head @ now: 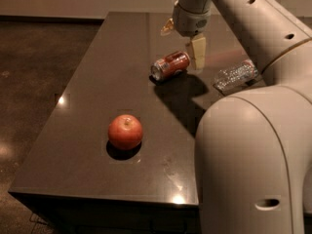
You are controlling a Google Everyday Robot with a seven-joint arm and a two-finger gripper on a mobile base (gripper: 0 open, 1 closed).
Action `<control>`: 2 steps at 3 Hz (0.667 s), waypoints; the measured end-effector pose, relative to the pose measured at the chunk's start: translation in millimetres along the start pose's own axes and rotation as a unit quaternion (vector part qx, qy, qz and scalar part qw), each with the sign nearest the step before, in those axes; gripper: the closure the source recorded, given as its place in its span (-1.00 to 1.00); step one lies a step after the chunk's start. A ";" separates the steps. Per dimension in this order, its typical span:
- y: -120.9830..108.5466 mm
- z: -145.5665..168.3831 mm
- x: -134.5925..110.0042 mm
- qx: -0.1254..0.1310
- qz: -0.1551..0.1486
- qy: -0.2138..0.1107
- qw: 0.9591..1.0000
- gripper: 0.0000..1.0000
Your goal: Place coke can upright
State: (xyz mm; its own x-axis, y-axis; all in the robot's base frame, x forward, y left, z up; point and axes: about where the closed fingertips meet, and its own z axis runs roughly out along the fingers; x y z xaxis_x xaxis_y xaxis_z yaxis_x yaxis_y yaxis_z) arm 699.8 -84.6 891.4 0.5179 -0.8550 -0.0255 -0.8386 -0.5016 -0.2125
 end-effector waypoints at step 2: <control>-12.9 17.7 0.7 -0.016 -0.023 0.001 1.000 -1.00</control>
Offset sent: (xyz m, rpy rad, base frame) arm 0.0087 -0.0030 -0.0139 -0.0889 0.1424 0.0818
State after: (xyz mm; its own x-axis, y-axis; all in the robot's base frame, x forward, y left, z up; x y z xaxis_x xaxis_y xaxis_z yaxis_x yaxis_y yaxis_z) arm 714.0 -76.4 876.8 0.5555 -0.8314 -0.0152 -0.8192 -0.5441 -0.1812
